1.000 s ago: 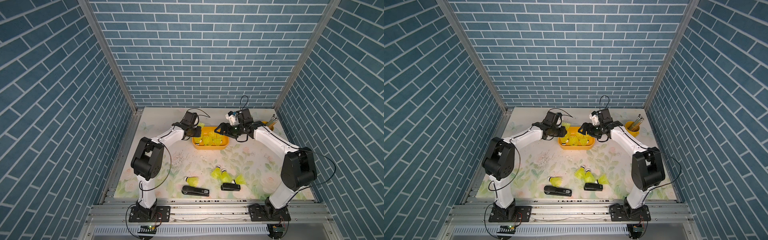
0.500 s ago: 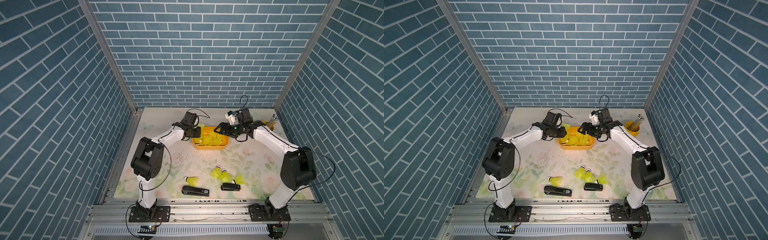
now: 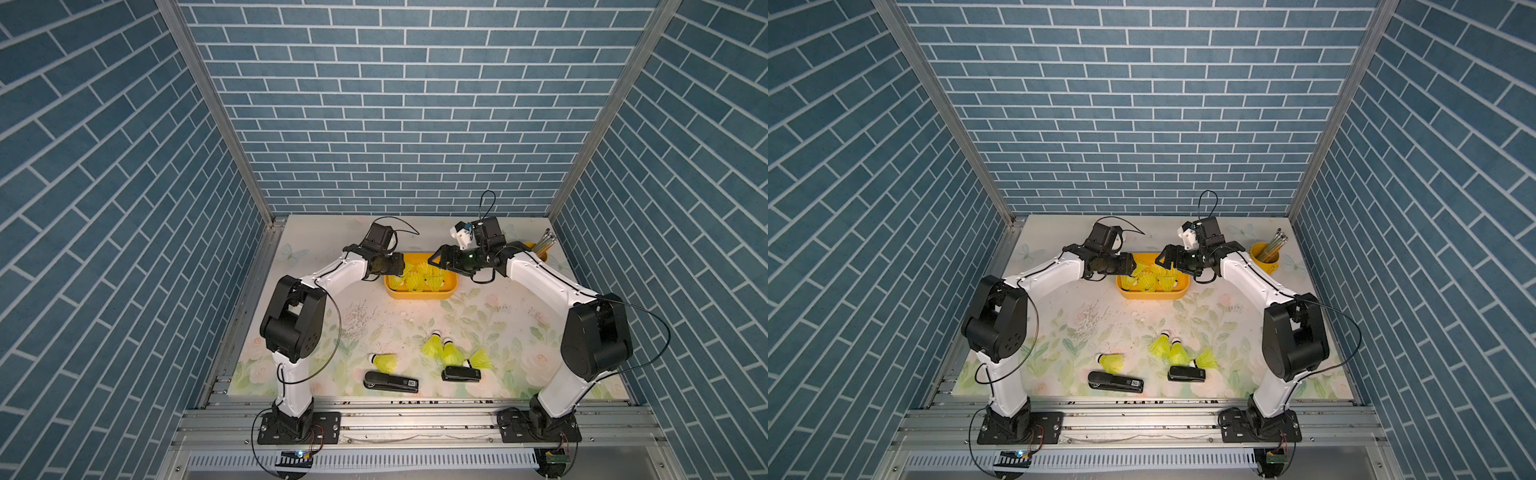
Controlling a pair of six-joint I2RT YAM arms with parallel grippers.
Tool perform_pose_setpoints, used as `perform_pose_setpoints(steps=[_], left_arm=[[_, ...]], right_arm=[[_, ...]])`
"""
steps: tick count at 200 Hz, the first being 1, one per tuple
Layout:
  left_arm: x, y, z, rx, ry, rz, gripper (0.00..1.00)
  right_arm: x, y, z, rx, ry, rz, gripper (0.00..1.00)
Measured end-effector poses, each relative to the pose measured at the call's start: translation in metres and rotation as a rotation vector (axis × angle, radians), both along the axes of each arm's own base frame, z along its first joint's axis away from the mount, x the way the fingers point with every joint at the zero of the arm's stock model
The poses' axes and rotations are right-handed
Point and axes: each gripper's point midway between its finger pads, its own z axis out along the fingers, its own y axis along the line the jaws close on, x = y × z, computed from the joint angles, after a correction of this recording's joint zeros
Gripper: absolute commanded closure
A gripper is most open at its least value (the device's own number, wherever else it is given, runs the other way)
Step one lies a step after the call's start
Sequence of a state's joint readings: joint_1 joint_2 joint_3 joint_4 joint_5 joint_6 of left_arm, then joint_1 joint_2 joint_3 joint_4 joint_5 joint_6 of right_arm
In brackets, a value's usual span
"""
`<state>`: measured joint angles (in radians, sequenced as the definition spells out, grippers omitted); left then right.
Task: Put the shuttlecocks into the storage box
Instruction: Place the shuttlecock in the storage box.
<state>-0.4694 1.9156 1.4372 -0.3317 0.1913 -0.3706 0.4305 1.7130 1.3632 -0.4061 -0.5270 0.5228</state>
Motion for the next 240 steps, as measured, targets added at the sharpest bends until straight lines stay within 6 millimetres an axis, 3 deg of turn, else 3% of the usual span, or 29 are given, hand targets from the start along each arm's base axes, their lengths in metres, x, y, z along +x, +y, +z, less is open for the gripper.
perform_pose_setpoints(steps=[98,164,203,240], left_arm=[[0.004,0.010,0.012,0.039,-0.037,0.037,0.40],[0.031,0.004,0.044,0.037,-0.129,0.047,0.40],[0.044,-0.002,0.023,0.065,-0.110,0.035,0.48],[0.038,0.003,-0.004,0.124,-0.060,0.018,0.51]], right_arm=[[0.001,-0.001,-0.001,-0.005,-0.002,-0.004,0.11],[0.008,-0.003,-0.011,-0.034,0.000,-0.027,0.12],[0.014,-0.001,-0.016,-0.049,-0.002,-0.035,0.12],[0.018,0.003,-0.016,-0.051,-0.012,-0.034,0.13]])
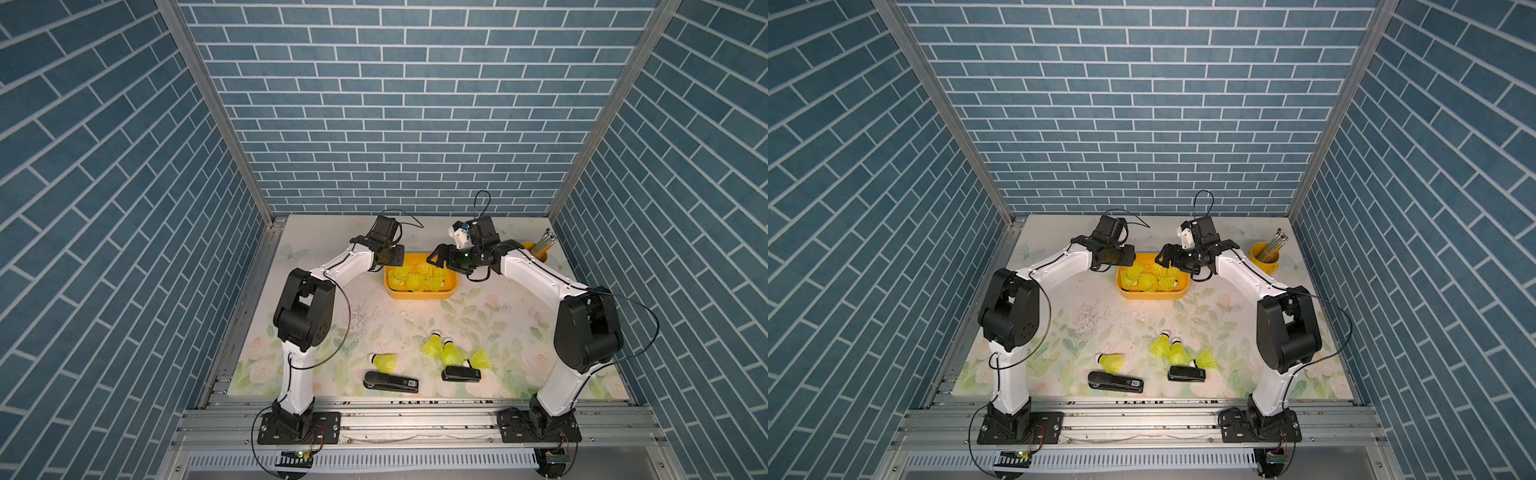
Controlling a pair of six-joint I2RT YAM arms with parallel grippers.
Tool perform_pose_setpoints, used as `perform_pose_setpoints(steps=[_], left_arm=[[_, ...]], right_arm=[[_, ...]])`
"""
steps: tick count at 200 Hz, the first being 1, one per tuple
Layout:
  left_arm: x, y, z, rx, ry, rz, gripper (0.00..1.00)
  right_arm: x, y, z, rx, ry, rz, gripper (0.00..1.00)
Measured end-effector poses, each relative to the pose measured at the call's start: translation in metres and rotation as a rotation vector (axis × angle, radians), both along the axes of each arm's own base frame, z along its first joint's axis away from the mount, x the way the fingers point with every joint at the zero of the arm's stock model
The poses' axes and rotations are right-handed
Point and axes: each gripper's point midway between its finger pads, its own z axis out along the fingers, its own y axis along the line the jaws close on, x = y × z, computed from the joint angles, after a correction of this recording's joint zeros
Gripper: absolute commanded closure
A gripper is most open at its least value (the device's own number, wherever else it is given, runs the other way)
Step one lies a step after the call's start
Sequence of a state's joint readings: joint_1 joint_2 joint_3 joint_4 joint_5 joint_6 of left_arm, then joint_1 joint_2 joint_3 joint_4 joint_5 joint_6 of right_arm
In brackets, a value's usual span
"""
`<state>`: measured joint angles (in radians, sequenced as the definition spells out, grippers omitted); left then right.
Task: Put the shuttlecocks into the storage box
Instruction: Place the shuttlecock in the storage box.
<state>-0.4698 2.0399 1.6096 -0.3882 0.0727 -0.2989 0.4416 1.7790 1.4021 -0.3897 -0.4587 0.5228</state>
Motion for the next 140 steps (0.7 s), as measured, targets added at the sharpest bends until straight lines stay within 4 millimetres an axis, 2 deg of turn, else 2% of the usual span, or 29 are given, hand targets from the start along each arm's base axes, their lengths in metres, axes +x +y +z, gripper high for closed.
perform_pose_setpoints(steps=[39,71,112,140], left_arm=[[-0.004,0.015,0.001,0.060,-0.013,0.023,0.52],[-0.001,0.026,0.003,0.100,-0.030,0.045,0.54],[-0.001,0.034,0.001,0.144,-0.031,0.059,0.54],[-0.003,0.037,0.008,0.147,-0.041,0.065,0.48]], right_arm=[[0.005,0.009,-0.005,-0.011,-0.001,0.008,0.13],[0.001,0.020,-0.007,-0.018,-0.003,0.029,0.13],[-0.002,0.024,-0.007,-0.022,-0.005,0.037,0.13],[0.000,0.022,-0.008,-0.033,-0.010,0.027,0.13]])
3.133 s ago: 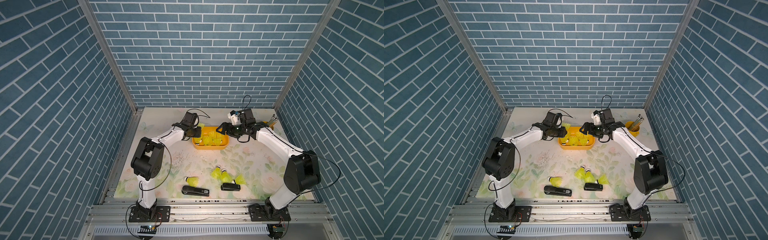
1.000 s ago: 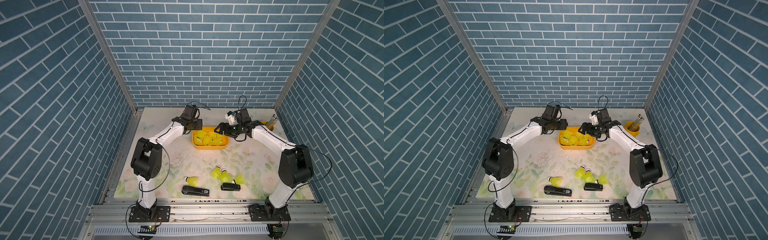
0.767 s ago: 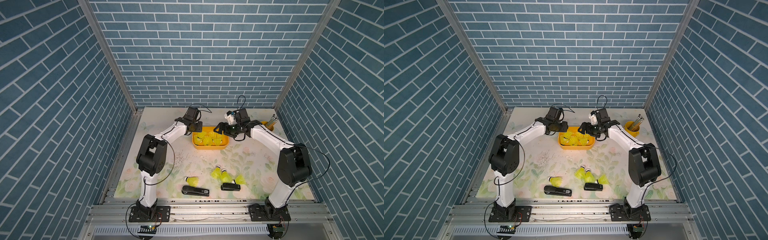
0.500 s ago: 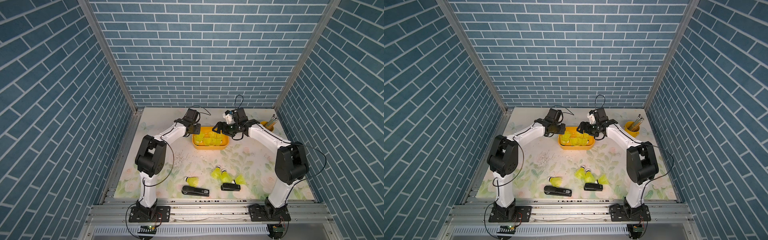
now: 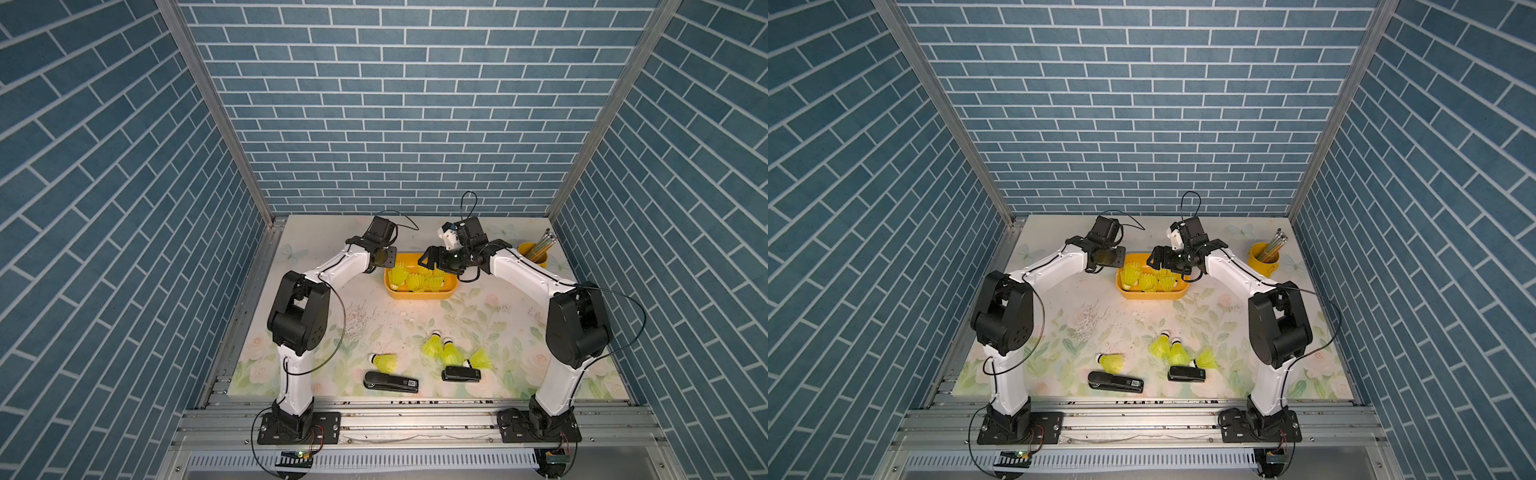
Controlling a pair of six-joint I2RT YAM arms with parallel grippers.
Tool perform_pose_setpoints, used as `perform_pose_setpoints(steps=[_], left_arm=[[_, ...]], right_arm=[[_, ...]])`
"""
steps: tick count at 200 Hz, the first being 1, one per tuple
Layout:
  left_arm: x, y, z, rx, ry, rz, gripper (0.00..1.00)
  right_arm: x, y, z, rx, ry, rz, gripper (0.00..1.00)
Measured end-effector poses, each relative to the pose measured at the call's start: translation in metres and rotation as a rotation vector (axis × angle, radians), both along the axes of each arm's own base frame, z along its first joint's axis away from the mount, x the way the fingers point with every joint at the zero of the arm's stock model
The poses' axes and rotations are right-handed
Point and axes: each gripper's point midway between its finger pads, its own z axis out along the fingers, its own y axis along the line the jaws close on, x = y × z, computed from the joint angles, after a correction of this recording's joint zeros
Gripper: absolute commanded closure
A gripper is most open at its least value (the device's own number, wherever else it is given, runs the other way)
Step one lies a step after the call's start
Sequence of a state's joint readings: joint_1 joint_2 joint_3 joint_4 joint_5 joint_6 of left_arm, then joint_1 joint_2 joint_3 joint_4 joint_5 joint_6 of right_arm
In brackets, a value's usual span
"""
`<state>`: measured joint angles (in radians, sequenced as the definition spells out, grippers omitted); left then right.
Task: Put the shuttlecocks into the storage box
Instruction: Place the shuttlecock in the storage box.
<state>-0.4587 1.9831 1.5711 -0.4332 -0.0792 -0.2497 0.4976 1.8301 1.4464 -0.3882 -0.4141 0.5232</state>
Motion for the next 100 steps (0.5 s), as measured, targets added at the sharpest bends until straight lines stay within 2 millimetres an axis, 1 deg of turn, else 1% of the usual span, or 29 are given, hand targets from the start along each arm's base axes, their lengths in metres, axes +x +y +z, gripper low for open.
perform_pose_setpoints(steps=[12,36,43,57,81,100], left_arm=[[-0.002,0.002,0.008,-0.007,-0.014,0.005,0.44],[-0.009,0.005,0.030,-0.027,-0.053,0.007,0.32],[-0.011,0.006,0.036,-0.037,-0.067,0.009,0.27],[-0.016,0.007,0.048,-0.057,-0.091,0.002,0.22],[-0.027,0.006,0.063,-0.107,-0.127,-0.024,0.18],[-0.040,0.008,0.066,-0.141,-0.132,-0.046,0.16]], right_arm=[[0.001,0.000,-0.001,-0.009,-0.005,-0.005,0.13],[0.002,-0.002,-0.002,-0.036,-0.020,-0.022,0.15],[0.001,-0.002,-0.003,-0.045,-0.026,-0.026,0.17],[-0.004,-0.001,-0.003,-0.067,-0.039,-0.026,0.20],[-0.018,-0.002,0.001,-0.096,-0.067,-0.022,0.22],[-0.030,-0.002,0.011,-0.118,-0.112,-0.005,0.24]])
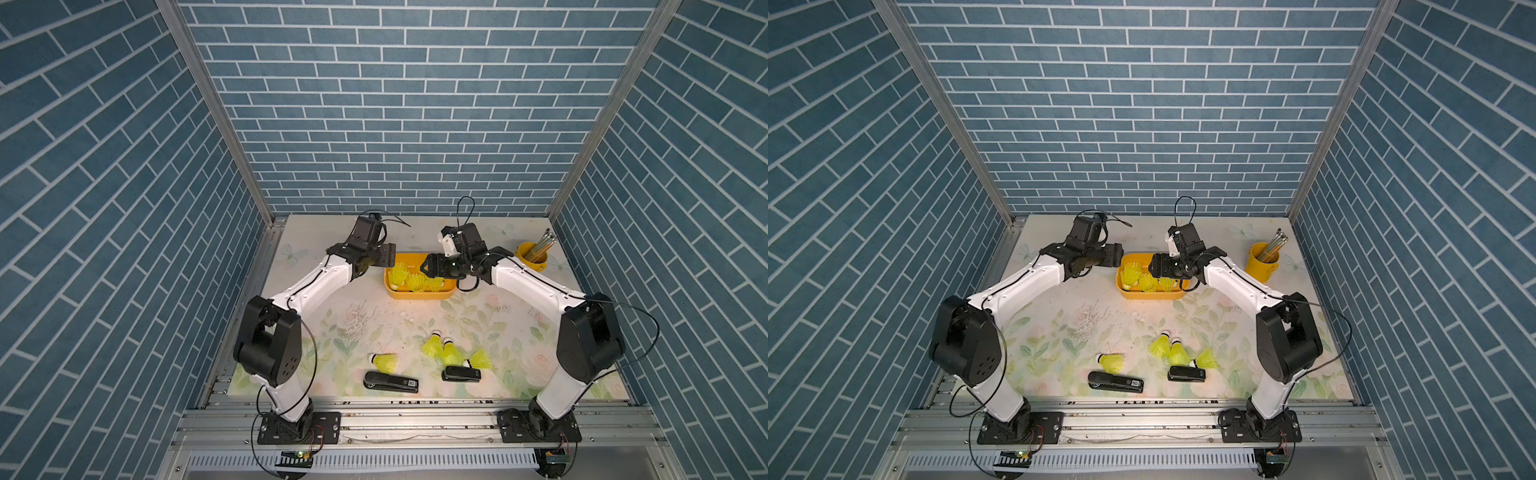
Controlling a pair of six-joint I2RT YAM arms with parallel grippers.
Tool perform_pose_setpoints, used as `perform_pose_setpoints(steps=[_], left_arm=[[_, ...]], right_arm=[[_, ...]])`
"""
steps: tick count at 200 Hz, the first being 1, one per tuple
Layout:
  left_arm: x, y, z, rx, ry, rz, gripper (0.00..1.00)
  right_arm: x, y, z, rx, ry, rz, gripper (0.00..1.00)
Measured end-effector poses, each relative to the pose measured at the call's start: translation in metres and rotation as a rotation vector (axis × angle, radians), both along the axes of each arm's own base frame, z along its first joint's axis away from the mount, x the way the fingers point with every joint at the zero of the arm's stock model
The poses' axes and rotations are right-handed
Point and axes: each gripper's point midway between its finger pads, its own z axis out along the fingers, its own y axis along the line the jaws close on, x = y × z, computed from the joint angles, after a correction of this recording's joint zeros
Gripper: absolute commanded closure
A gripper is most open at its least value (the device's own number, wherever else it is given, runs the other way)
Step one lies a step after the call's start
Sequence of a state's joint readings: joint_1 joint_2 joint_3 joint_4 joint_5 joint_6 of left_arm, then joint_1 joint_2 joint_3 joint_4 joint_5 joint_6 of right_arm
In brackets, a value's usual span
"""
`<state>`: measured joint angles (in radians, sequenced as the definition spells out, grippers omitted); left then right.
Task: Put the shuttlecocks into the storage box
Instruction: Place the shuttlecock in the storage box, then pick up the shuttlecock at the center of the board.
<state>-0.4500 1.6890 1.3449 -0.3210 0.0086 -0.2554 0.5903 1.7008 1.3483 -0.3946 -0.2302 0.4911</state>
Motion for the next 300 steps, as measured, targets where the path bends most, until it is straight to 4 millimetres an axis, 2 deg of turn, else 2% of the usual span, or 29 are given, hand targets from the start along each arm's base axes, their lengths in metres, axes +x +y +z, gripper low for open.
perform_pose_setpoints(steps=[36,70,102,132,164,188,229,270,300], left_arm=[[-0.032,0.003,-0.001,-0.050,0.007,-0.064,0.17],[-0.061,-0.001,0.001,-0.088,0.011,-0.158,0.19],[-0.086,-0.006,-0.012,-0.105,0.048,-0.244,0.21],[-0.107,-0.013,-0.027,-0.094,0.075,-0.315,0.21],[-0.125,-0.028,-0.028,-0.096,0.064,-0.391,0.20],[-0.137,-0.039,-0.029,-0.108,0.058,-0.437,0.20],[-0.161,-0.046,-0.029,-0.160,0.058,-0.476,0.16],[-0.181,-0.040,-0.028,-0.227,0.076,-0.463,0.14],[-0.185,-0.038,-0.026,-0.248,0.078,-0.449,0.14]], right_arm=[[-0.034,0.003,0.012,-0.031,-0.053,0.047,0.29],[-0.071,0.002,0.004,-0.080,-0.044,0.085,0.30],[-0.095,-0.009,-0.009,-0.137,-0.038,0.101,0.30],[-0.106,-0.034,-0.022,-0.234,-0.067,0.116,0.31],[-0.113,-0.055,-0.038,-0.351,-0.082,0.169,0.33],[-0.122,-0.064,-0.057,-0.408,-0.045,0.203,0.33],[-0.133,-0.072,-0.093,-0.482,0.028,0.255,0.33],[-0.135,-0.075,-0.110,-0.538,0.048,0.307,0.33],[-0.138,-0.074,-0.122,-0.572,0.063,0.360,0.31]])
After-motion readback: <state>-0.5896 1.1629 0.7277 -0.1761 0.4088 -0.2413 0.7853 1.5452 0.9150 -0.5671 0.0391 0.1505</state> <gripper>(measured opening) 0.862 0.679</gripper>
